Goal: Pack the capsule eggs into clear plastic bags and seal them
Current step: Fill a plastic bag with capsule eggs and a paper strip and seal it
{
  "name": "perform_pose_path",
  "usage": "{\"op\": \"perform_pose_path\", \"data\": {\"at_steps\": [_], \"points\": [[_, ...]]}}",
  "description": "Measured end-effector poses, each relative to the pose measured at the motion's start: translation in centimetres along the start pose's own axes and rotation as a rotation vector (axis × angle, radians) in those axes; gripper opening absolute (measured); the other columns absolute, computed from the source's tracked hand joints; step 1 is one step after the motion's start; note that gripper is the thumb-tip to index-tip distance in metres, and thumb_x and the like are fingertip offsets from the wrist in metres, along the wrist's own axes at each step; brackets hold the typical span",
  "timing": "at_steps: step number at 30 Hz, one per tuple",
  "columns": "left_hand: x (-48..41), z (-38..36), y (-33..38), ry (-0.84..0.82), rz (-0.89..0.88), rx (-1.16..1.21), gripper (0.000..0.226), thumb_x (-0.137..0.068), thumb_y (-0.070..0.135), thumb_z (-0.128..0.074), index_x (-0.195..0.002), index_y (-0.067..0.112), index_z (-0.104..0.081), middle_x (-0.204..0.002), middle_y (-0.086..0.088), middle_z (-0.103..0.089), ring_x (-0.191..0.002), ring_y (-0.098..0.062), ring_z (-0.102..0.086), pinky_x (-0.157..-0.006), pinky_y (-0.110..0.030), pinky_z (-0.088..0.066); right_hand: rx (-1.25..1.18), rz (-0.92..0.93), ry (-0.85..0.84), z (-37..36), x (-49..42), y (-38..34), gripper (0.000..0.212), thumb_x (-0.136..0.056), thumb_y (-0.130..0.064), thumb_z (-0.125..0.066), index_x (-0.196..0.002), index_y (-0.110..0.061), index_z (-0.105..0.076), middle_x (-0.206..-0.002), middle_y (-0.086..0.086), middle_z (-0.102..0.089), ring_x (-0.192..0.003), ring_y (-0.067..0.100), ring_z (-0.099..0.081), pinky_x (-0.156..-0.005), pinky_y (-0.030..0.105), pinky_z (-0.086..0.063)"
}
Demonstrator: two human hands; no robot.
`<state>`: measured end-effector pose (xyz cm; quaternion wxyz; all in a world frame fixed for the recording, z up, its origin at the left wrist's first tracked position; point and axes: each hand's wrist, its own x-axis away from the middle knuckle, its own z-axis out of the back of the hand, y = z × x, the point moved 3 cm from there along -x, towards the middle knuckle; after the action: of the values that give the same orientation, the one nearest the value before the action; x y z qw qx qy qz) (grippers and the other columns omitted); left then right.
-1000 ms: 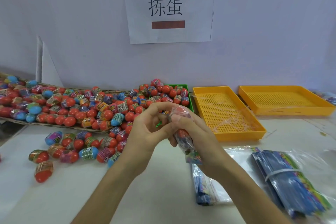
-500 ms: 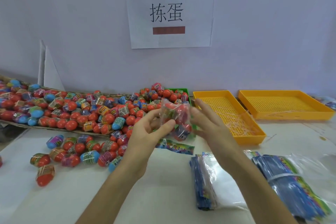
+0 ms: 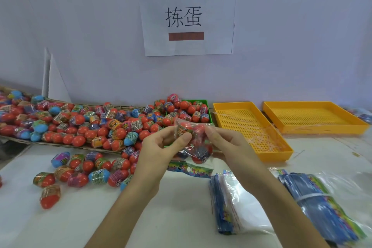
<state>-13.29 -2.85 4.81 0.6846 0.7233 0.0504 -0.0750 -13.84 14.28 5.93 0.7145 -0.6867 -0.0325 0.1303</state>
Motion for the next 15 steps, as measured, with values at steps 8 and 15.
{"op": "perform_pose_path", "data": {"at_steps": [8,15], "points": [[-0.2,0.3,-0.4,0.009,0.077,0.051,0.043,-0.061,0.046,-0.08,-0.098,0.025,-0.08,-0.102,-0.004,-0.079,-0.098,-0.023,-0.075,-0.086,-0.041,-0.058,-0.28,-0.143,-0.183,0.6,0.1,-0.1,0.041,-0.096,-0.029,-0.051,-0.131,-0.012,-0.063,-0.12,0.01,-0.073,-0.111,0.027,-0.069,-0.09,0.034,-0.059],[-0.4,0.5,-0.7,0.06,0.043,0.022,0.049,-0.062,0.046,-0.079,-0.103,0.021,-0.075,-0.101,-0.003,-0.079,-0.098,-0.021,-0.075,-0.082,-0.036,-0.061,-0.16,-0.122,0.01,0.7,-0.2,0.3,0.034,-0.087,-0.039,-0.068,-0.115,-0.021,-0.073,-0.106,0.003,-0.077,-0.098,0.02,-0.074,-0.084,0.035,-0.06]]}}
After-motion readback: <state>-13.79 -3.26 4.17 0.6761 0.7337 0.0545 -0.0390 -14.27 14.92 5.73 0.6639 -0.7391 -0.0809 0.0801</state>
